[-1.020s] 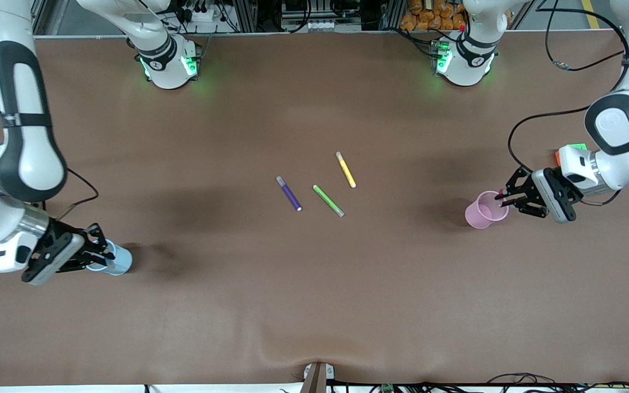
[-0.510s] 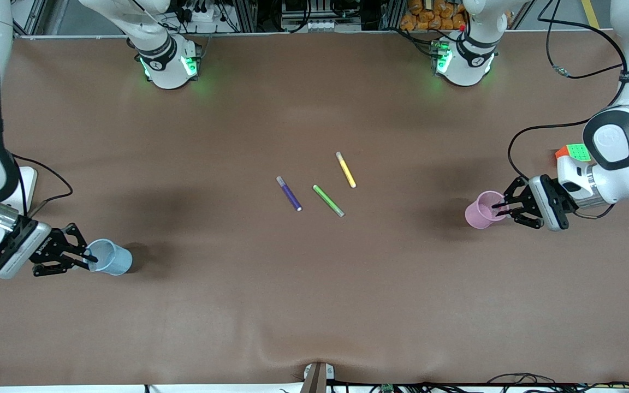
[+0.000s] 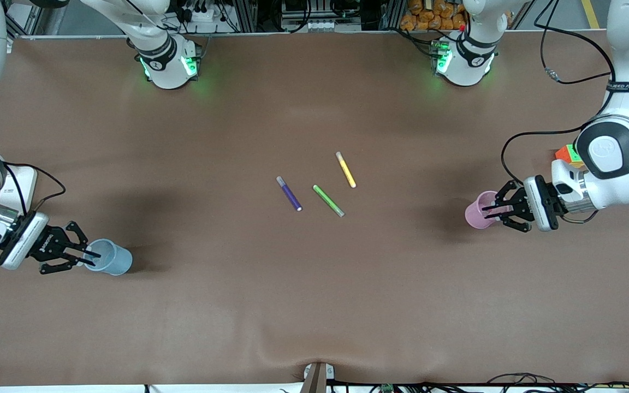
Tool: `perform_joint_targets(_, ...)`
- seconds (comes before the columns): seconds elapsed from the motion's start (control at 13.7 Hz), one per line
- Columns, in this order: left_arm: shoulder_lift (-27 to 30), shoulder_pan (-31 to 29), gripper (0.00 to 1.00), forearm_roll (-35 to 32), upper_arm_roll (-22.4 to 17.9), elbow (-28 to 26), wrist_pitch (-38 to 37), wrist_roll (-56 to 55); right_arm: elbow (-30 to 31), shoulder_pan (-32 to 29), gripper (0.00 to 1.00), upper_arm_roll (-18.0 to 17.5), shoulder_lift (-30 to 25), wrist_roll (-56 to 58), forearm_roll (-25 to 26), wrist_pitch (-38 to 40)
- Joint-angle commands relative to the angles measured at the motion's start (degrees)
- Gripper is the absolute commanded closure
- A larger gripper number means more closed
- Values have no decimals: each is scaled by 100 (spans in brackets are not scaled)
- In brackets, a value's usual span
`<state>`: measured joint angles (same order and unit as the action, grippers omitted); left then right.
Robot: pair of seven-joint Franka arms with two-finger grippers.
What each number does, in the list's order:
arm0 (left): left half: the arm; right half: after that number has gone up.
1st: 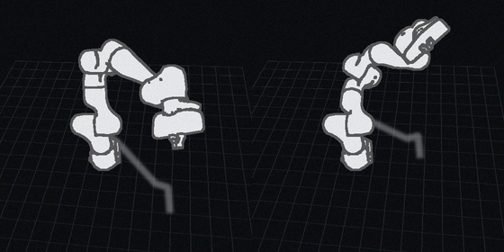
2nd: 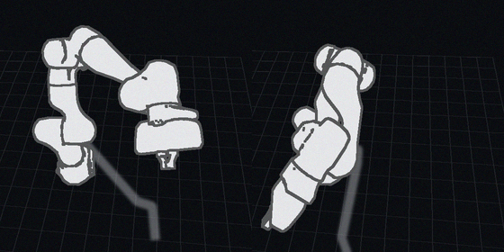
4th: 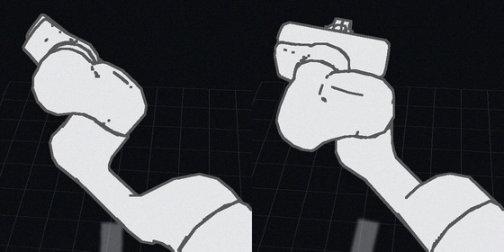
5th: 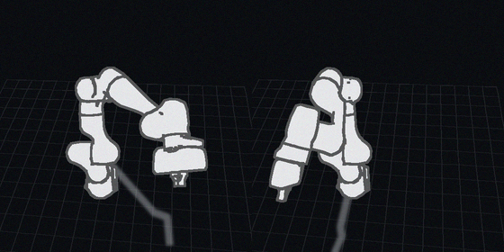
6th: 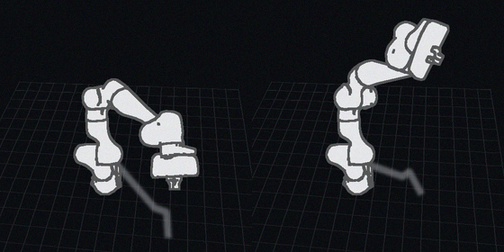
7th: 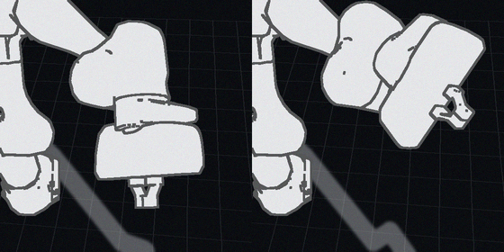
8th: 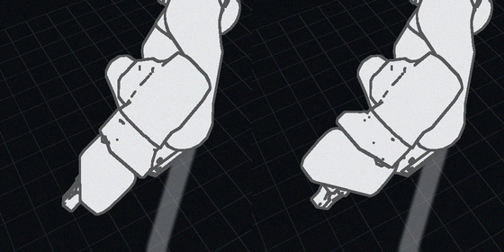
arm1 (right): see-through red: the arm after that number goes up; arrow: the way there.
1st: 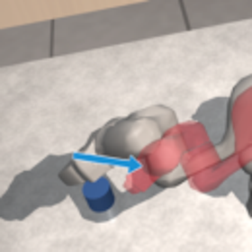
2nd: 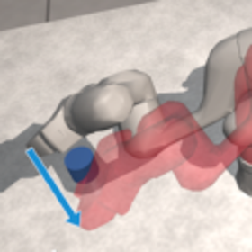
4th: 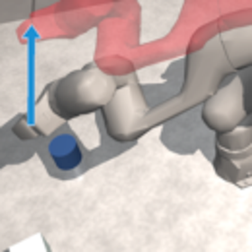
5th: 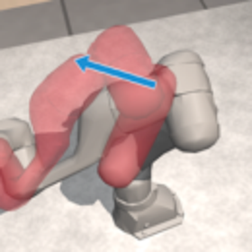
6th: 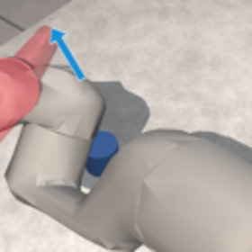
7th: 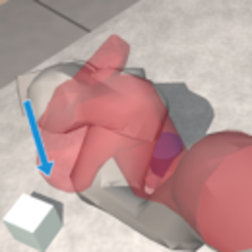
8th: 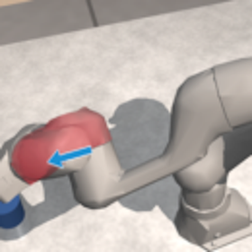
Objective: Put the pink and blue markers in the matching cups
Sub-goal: 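Carry the pink marker over the pink cup while the right gripper carries blue, then open the right gripper over the blue cup while the left gripper releases pink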
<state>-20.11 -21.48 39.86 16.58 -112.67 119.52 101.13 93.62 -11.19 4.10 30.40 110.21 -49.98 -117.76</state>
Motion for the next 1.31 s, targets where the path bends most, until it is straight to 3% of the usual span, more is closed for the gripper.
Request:
perform_joint_targets(0.0,-72,-181,100,127,21,52,-375,275,-54,-208,100,-120,167,561,-274,200)
perform_joint_targets(0.22,-222,-331,100,119,21,105,-605,381,-72,-243,100,-120,291,1098,-556,218)
perform_joint_targets(0.58,-265,-331,100,127,30,114,-614,706,-72,-357,100,-111,440,1134,-557,245)
perform_joint_targets(0.66,-301,-340,100,127,30,114,-614,741,-98,-357,73,-111,449,1117,-557,245)
perform_joint_targets(0.73,-310,-340,100,127,21,105,-614,750,-107,-349,19,-111,449,1064,-574,254)
perform_joint_targets(0.8,-310,-340,100,110,21,105,-622,759,-116,-357,0,-111,441,1064,-583,254)
perform_joint_targets(1.09,-301,-340,100,75,-5,105,-763,759,-308,-287,0,-94,362,688,-504,289)
perform_joint_targets(1.24,-266,-357,100,66,-14,105,-825,750,-475,-226,0,-94,230,-136,-67,385)
